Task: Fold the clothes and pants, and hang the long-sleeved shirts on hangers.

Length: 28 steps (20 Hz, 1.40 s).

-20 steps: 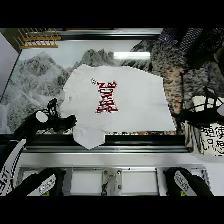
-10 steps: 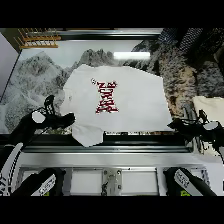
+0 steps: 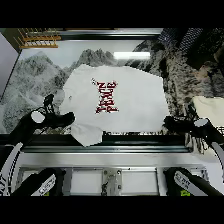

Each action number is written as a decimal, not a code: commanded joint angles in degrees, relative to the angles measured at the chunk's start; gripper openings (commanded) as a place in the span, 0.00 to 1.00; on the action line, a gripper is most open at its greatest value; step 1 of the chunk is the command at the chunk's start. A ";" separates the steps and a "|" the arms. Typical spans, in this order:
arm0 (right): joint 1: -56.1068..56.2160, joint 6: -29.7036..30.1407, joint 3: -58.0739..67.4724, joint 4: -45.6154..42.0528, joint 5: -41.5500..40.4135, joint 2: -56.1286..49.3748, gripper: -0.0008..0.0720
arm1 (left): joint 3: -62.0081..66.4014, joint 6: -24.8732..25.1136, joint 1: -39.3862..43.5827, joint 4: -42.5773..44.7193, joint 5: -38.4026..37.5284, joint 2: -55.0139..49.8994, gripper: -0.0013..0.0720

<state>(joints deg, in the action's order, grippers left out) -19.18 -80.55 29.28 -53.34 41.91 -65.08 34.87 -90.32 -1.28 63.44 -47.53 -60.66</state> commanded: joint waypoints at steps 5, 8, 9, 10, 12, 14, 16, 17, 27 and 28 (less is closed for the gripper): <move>0.70 2.19 31.08 -9.51 11.26 8.68 0.03 | 23.96 1.03 -7.13 -0.02 -5.68 10.03 0.03; 0.70 2.19 45.55 -9.66 12.41 14.03 0.03 | 37.68 1.01 -8.07 -0.02 -5.92 18.51 0.03; 0.70 2.16 48.65 -9.66 12.41 15.93 0.03 | 40.94 1.01 -8.07 -0.04 -5.95 20.90 0.03; 0.68 2.19 50.97 -9.70 12.41 18.21 0.03 | 44.22 1.01 -8.07 -0.02 -5.90 23.91 0.03; 0.68 2.21 52.46 -9.70 12.39 22.97 0.03 | 48.19 1.01 -8.07 -0.04 -5.92 29.09 0.03; 0.68 2.16 52.43 -10.49 12.83 27.67 0.03 | 50.31 0.98 -8.07 -0.04 -5.90 33.62 0.03; 0.68 2.14 52.43 -12.74 13.00 31.06 0.03 | 51.43 0.94 -8.11 -0.04 -5.90 37.03 0.03; 0.68 2.12 52.43 -13.64 13.27 32.24 0.03 | 51.93 0.61 -8.11 -0.09 -6.01 38.29 0.03; 1.18 1.09 52.43 -16.33 25.97 20.68 0.03 | 44.61 -3.13 -8.11 -0.20 -21.44 19.32 0.03; 1.70 1.09 52.43 -17.14 27.34 16.57 0.03 | 42.07 -3.08 -8.11 -0.22 -20.76 15.47 0.03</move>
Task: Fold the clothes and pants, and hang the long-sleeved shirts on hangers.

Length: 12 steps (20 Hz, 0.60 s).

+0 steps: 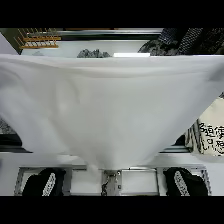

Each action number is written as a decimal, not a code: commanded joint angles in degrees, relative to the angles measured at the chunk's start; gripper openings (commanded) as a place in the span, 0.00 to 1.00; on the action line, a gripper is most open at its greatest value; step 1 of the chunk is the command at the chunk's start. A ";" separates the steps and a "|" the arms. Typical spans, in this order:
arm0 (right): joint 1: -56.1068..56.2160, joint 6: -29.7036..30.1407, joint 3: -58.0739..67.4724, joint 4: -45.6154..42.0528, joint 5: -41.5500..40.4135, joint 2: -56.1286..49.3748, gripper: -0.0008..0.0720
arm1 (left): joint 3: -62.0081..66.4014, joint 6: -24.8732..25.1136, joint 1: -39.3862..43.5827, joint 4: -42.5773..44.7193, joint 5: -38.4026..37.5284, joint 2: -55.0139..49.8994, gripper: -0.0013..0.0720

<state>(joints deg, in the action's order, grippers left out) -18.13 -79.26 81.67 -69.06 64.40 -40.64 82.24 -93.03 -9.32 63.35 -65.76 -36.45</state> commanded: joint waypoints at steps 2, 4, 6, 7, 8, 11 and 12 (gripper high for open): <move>2.69 -0.22 0.04 -4.07 6.23 -17.46 0.03 | -9.40 0.90 -0.04 -0.46 0.11 -17.59 0.03; 5.03 -0.24 0.07 -6.49 5.53 -27.21 0.03 | -11.39 2.58 1.01 -0.37 3.87 -26.73 0.03; 7.06 -0.55 0.26 -6.86 2.32 -36.11 0.03 | -9.92 5.95 2.58 -0.39 6.64 -35.85 0.03; 7.80 -2.25 0.96 -6.86 0.55 -40.24 0.03 | -7.89 7.19 3.56 -0.39 7.69 -40.59 0.03; 8.59 -3.89 1.97 -6.84 -1.22 -43.63 0.03 | -5.66 7.37 4.22 -0.39 8.48 -44.63 0.03; 10.64 -8.02 4.94 -5.86 -7.67 -50.84 0.03 | 1.57 7.32 4.94 -0.42 9.53 -54.31 0.03; 11.08 -8.00 5.38 -4.76 -9.79 -52.11 0.03 | 3.85 7.32 4.79 -0.35 9.55 -56.70 0.03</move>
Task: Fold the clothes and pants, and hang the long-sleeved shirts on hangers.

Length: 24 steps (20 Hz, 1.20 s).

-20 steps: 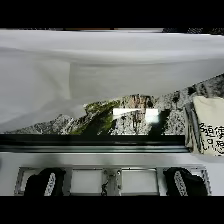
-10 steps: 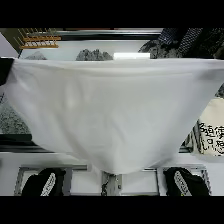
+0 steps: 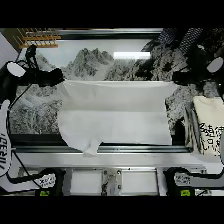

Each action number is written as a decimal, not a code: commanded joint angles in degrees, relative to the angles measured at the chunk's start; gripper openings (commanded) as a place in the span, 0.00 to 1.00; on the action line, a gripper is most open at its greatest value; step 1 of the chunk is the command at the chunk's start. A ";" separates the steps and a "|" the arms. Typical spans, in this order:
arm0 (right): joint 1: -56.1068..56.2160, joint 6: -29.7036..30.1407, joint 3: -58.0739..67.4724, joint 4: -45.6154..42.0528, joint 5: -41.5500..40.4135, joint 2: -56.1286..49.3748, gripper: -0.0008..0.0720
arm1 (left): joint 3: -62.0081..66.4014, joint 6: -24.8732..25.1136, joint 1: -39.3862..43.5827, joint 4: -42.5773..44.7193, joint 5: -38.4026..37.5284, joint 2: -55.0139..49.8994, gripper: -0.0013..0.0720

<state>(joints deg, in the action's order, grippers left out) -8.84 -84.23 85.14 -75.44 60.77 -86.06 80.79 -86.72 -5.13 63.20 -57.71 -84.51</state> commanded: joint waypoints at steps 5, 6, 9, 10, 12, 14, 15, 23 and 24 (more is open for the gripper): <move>2.36 -4.02 1.73 2.05 -7.74 -6.93 0.03 | 10.01 0.98 -1.03 0.13 0.70 -12.94 0.03; 2.38 -4.87 1.01 0.94 -6.71 -6.43 0.03 | 9.62 1.36 -1.49 0.59 0.02 -12.74 0.03; 2.51 -4.98 -5.33 0.57 -6.43 -3.91 0.03 | 1.51 1.42 -1.49 4.83 1.79 -8.94 0.03; 2.54 -4.98 -7.91 0.59 -6.73 -3.19 0.03 | -2.32 1.44 -1.46 4.96 3.26 -7.45 0.03; 2.54 -4.98 -13.29 0.66 -7.87 -1.88 0.03 | -9.35 2.10 -1.53 4.98 6.49 -4.96 0.03; 2.97 -4.98 -17.16 1.07 -8.70 -1.66 0.03 | -15.02 2.36 -1.42 4.31 9.75 -3.23 0.03; 3.26 -4.98 -18.69 1.27 -8.94 -1.66 0.03 | -16.83 2.32 -1.01 4.17 10.84 -2.75 0.03; 2.99 -2.51 -20.61 -0.55 -2.67 8.87 0.81 | -20.13 -0.72 -4.63 5.01 8.96 8.55 0.67; 2.54 -2.60 -21.97 -3.19 -0.63 12.28 0.81 | -20.59 -0.74 -5.57 5.62 6.01 10.84 0.67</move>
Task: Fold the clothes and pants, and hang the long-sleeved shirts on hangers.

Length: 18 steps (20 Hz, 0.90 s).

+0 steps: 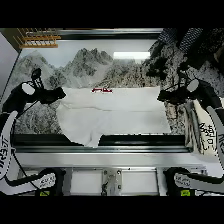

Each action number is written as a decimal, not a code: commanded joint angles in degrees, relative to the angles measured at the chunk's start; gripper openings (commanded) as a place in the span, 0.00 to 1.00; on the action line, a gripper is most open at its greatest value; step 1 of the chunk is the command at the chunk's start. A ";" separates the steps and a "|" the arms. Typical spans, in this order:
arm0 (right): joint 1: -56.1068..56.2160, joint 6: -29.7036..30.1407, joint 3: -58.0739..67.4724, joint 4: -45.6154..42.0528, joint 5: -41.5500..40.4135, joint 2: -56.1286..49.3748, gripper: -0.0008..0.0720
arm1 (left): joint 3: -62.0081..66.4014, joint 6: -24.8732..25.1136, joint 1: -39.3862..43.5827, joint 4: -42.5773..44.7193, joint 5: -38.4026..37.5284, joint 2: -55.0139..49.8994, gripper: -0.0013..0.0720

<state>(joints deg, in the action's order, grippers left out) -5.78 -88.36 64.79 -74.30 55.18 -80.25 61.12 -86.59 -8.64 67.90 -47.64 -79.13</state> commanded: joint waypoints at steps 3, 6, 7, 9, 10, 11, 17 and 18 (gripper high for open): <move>-4.55 -0.07 -10.36 -5.20 9.18 15.87 0.82 | -7.48 -0.81 -3.41 1.60 -9.68 12.76 0.67; -9.18 -9.94 -23.06 -5.01 10.60 23.63 0.82 | -17.90 -0.85 -3.34 0.48 -9.44 20.20 0.67; -10.40 -12.72 -26.58 -4.61 10.10 25.09 0.82 | -20.85 -0.85 -3.37 -0.48 -8.92 22.12 0.67; -12.63 -14.10 -32.20 -0.15 7.98 25.86 0.82 | -26.10 -0.87 -3.37 -0.59 -7.76 25.75 0.67; -13.29 -14.08 -34.47 3.02 5.90 25.70 0.82 | -28.09 -0.87 -3.37 -0.59 -7.43 27.21 0.67; -13.29 -14.08 -36.28 5.57 2.93 25.53 0.82 | -29.75 -0.87 -3.37 -0.59 -7.39 28.57 0.67; -12.44 -13.42 -39.32 13.55 -8.94 20.87 0.81 | -34.45 -0.87 -3.37 -0.57 -7.48 33.57 0.67; -12.13 -13.11 -39.32 13.55 -10.01 20.04 0.81 | -34.38 -0.87 -3.37 -0.59 -7.50 33.59 0.67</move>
<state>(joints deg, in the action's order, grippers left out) -18.26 -101.65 26.57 -63.35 50.11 -58.22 28.23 -87.53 -11.97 67.42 -55.09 -47.18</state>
